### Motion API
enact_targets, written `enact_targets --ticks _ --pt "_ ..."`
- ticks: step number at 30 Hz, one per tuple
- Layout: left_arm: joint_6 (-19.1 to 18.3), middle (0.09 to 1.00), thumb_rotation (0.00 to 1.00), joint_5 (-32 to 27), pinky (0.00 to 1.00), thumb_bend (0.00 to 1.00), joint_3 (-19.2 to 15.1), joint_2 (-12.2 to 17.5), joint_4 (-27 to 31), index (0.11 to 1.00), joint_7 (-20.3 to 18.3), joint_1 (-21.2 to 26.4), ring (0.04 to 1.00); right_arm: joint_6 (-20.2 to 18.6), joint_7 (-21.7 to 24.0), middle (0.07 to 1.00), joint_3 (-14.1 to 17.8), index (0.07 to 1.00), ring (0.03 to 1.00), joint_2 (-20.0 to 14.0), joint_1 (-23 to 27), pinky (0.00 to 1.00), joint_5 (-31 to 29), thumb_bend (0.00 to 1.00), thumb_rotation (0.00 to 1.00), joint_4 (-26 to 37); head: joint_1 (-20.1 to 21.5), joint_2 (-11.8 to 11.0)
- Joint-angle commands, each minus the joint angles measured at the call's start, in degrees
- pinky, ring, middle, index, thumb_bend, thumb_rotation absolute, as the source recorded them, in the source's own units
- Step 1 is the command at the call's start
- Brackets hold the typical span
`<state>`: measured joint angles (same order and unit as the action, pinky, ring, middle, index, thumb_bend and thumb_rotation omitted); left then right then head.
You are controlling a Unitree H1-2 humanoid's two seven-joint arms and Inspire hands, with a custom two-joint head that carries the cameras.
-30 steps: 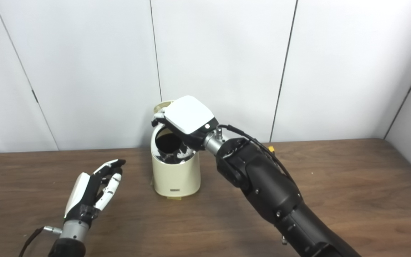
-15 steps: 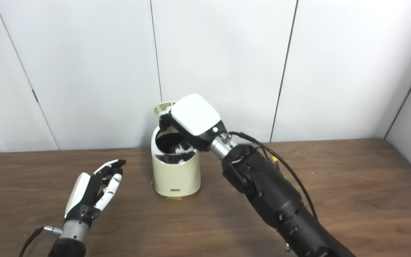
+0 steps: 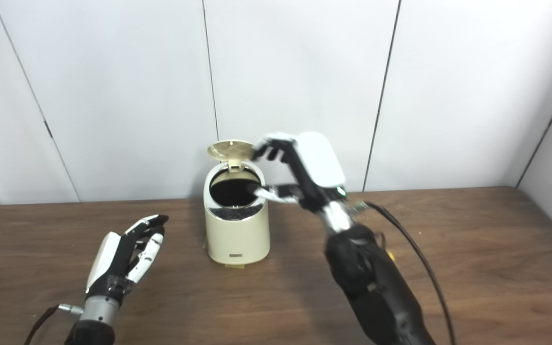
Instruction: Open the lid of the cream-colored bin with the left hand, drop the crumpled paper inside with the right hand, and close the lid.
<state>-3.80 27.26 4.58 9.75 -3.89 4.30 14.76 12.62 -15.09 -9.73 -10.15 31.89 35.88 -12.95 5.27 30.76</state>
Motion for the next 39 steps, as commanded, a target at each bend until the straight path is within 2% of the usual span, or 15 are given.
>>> enact_targets --ticks 1,2,5,8,11,16,20,22,25,28,32,33,36,37,39 --pt "0.3 0.82 0.93 0.5 0.68 0.37 -0.3 0.2 1.6 0.831 1.2 1.9 0.785 5.0 -2.6 0.843 2.1 0.815 0.772 -0.3 0.5 0.63 -4.1 0.52 0.43 -1.7 0.0 0.1" --pt "0.4 0.821 0.93 0.5 0.68 0.37 -0.2 0.2 1.6 0.832 1.2 1.9 0.786 6.6 -3.5 0.852 2.8 0.833 0.796 -0.1 -0.4 0.67 -5.3 0.51 0.47 -3.0 0.0 0.1" --pt "0.3 0.819 0.94 0.7 0.68 0.37 -0.2 0.3 1.5 0.829 1.2 2.0 0.784 6.4 -4.6 0.866 4.8 0.847 0.829 1.7 -4.1 0.73 -8.1 0.5 0.52 -3.2 -0.2 -0.2" --pt "0.1 0.812 0.94 0.5 0.67 0.38 -0.2 0.4 1.7 0.829 0.9 2.0 0.777 6.5 -5.6 0.86 5.5 0.85 0.82 2.4 -7.0 0.71 -8.7 0.48 0.53 -3.9 -0.3 -0.1" --pt "-0.7 0.808 0.94 0.7 0.66 0.37 -0.1 0.6 2.1 0.826 0.6 2.0 0.771 7.1 -4.7 0.855 5.7 0.834 0.82 2.7 -10.0 0.71 -10.6 0.46 0.49 -4.1 -0.5 0.0" --pt "-0.6 0.813 0.93 0.5 0.67 0.37 -0.1 1.2 2.4 0.825 0.2 2.8 0.779 5.3 -2.9 0.852 5.6 0.848 0.8 2.2 -11.1 0.67 -11.2 0.41 0.54 -3.7 -0.7 -0.1" --pt "0.0 0.81 0.94 -0.4 0.69 0.39 -0.7 2.2 3.2 0.819 -0.4 4.8 0.784 3.6 -0.8 0.869 5.7 0.884 0.828 2.0 -11.2 0.73 -12.2 0.39 0.64 -4.2 -1.2 -0.2" --pt "0.4 0.817 0.94 -1.3 0.7 0.41 -1.2 2.7 4.0 0.825 -0.7 6.4 0.798 2.9 -0.2 0.87 5.7 0.888 0.831 2.1 -11.4 0.73 -12.4 0.4 0.68 -4.6 -1.2 -0.2" --pt "0.7 0.811 0.98 -0.8 0.72 0.55 -1.3 3.6 5.2 0.825 -1.0 9.5 0.799 1.5 0.4 0.864 5.8 0.889 0.834 2.0 -11.4 0.74 -12.2 0.41 0.72 -5.0 -1.3 -0.3" --pt "-0.7 0.794 0.97 0.2 0.68 0.62 -1.0 4.1 6.5 0.812 -1.7 13.5 0.774 -1.4 1.7 0.853 5.7 0.902 0.82 1.9 -11.6 0.72 -12.4 0.43 0.75 -4.6 -1.4 -0.3" --pt "-3.3 0.807 0.91 2.1 0.67 0.65 0.1 4.1 8.6 0.821 -3.5 19.1 0.781 -3.6 3.1 0.839 5.4 0.91 0.778 1.9 -11.8 0.66 -12.7 0.42 0.74 -4.3 -1.7 -0.4" --pt "-4.1 0.808 0.9 2.4 0.67 0.65 0.4 4.1 9.1 0.823 -4.0 20.4 0.781 -4.2 3.6 0.844 5.3 0.918 0.783 2.0 -11.8 0.66 -13.1 0.43 0.77 -4.2 -1.7 -0.4" --pt "-6.2 0.822 0.91 3.4 0.69 0.66 1.3 4.4 9.8 0.837 -6.0 23.8 0.795 -5.5 4.6 0.857 5.1 0.935 0.811 1.9 -11.7 0.71 -13.4 0.46 0.81 -4.4 -2.0 -0.6" --pt "-7.1 0.826 0.93 3.9 0.68 0.68 1.7 4.4 10.1 0.827 -6.6 25.0 0.796 -6.1 5.2 0.876 5.0 0.95 0.845 1.8 -11.7 0.76 -13.5 0.41 0.82 -4.3 -2.0 -0.6" --pt "-8.5 0.841 0.93 5.0 0.68 0.7 2.7 4.5 10.7 0.831 -8.1 28.1 0.81 -6.8 5.7 0.894 4.7 0.948 0.861 1.7 -11.7 0.78 -13.2 0.37 0.83 -4.3 -2.2 -0.7"
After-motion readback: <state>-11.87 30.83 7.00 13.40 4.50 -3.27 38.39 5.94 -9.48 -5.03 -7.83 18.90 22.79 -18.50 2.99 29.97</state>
